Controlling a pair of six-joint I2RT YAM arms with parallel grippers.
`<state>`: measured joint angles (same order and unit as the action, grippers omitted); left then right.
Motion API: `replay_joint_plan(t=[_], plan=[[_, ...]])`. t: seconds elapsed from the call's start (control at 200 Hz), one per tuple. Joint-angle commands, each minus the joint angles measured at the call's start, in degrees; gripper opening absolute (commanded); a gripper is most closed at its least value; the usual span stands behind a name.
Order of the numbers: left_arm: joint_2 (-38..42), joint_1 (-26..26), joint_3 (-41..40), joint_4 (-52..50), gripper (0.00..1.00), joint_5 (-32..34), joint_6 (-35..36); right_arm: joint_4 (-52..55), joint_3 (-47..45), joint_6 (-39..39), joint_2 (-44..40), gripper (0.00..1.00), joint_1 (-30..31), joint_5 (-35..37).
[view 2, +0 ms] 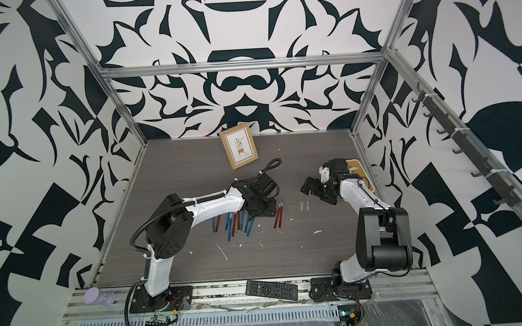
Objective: Remove protective caps from carving knives
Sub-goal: Place the carving knife at the center of the board, then pick up the carving knife from the center of the board.
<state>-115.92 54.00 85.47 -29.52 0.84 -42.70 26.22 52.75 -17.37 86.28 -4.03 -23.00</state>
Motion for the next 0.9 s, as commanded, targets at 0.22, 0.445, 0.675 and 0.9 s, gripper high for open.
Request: replay_joint_plan(t=[0.22, 0.445, 0.675, 0.9], plan=[[7.48, -2.05, -5.68, -3.63, 0.98, 4.59, 1.24, -1.7, 1.8, -0.78, -0.42, 0.99, 3.71, -0.31], [11.42, -1.98, -11.68, -5.23, 0.91, 4.98, 0.47, -2.65, 3.52, -1.69, 1.82, 0.99, 6.53, 0.29], [10.96, -0.07, -12.06, -7.32, 0.95, 5.62, 1.25, -3.9, 4.37, -2.72, 3.63, 0.99, 6.86, -1.12], [8.2, 0.49, -9.18, -7.72, 0.79, 5.8, 2.68, -4.09, 4.45, -2.67, 3.92, 0.99, 6.93, -1.87]])
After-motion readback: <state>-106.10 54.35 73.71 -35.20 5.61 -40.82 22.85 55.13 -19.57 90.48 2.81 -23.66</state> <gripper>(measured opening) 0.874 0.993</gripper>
